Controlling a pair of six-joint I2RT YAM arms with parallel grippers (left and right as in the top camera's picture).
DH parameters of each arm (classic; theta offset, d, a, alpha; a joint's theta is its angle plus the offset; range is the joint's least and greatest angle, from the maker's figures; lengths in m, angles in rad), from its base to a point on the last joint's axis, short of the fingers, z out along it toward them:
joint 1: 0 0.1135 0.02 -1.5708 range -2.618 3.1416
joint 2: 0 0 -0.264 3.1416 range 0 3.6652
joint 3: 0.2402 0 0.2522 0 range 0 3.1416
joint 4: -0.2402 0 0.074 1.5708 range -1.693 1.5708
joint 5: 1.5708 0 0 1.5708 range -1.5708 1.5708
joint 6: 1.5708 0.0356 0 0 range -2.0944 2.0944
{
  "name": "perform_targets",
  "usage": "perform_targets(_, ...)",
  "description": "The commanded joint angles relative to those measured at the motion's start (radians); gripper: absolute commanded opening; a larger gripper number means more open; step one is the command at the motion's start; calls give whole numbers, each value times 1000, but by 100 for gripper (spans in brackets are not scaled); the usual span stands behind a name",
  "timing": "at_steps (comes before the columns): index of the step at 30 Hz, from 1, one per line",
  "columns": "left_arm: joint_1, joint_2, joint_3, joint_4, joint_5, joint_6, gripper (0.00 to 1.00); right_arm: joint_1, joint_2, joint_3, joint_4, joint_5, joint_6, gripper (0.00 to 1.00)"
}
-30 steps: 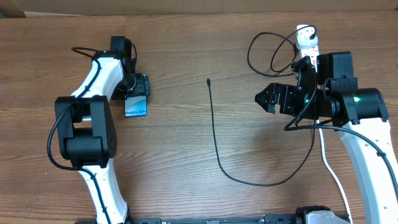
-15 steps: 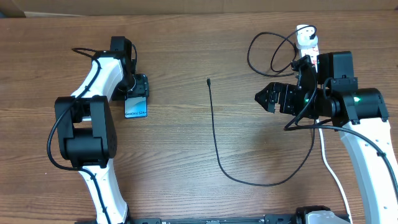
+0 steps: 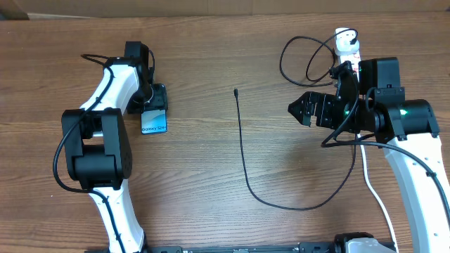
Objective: Plug charger to phone and switch on socket
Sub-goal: 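Lower the left gripper and grasp the phone's top edge, then lift the phone with the left gripper and tilt it upright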
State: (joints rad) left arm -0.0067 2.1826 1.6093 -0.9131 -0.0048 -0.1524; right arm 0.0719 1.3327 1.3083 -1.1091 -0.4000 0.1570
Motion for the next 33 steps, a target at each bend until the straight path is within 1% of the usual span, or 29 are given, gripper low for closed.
perform_targets(1,-7,21,13,-37,28,-13,65,0,-1,21,7,6,0,100)
perform_targets(6,-7,21,104,-114,32,-18,65,0,-1,21,7,6,0,100)
perform_targets(12,-7,21,215,-217,35,-60,64,0,-1,21,7,6,0,100)
perform_targets(16,-7,21,257,-263,82,-79,64,0,-1,21,7,6,0,100)
perform_targets(20,-7,21,280,-299,122,-135,64,0,-1,21,7,6,0,100)
perform_targets(26,-6,21,292,-337,237,-236,64,0,-1,21,6,6,0,100)
perform_targets(31,-6,21,292,-342,404,-301,63,0,-1,21,5,5,0,100)
perform_targets(33,-6,21,292,-339,479,-311,61,0,-1,21,3,5,0,100)
